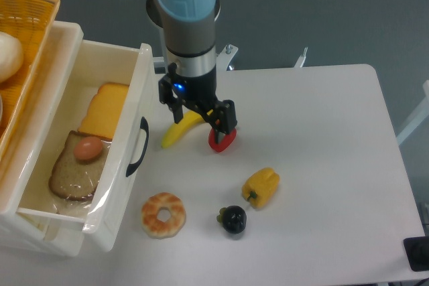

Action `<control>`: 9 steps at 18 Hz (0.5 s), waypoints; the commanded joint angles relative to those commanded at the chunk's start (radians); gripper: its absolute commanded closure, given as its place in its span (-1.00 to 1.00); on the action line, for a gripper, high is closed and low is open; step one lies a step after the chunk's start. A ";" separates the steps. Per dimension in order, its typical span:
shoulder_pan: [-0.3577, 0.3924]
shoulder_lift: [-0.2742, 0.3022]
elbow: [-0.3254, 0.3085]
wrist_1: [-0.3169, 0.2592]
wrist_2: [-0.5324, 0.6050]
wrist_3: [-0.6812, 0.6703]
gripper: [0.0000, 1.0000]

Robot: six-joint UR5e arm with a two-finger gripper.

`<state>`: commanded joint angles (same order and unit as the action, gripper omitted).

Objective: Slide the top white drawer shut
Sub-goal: 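Raise the gripper and move it toward the open white drawer's front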

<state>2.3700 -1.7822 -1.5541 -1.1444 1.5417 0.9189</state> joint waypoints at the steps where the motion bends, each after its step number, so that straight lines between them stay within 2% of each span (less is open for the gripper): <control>1: -0.002 -0.011 0.021 0.002 0.002 0.002 -1.00; 4: -0.003 -0.066 0.091 0.002 -0.003 -0.009 -1.00; 9: 0.015 -0.089 0.088 0.009 0.003 -0.006 -1.00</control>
<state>2.3853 -1.8714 -1.4664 -1.1351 1.5447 0.9127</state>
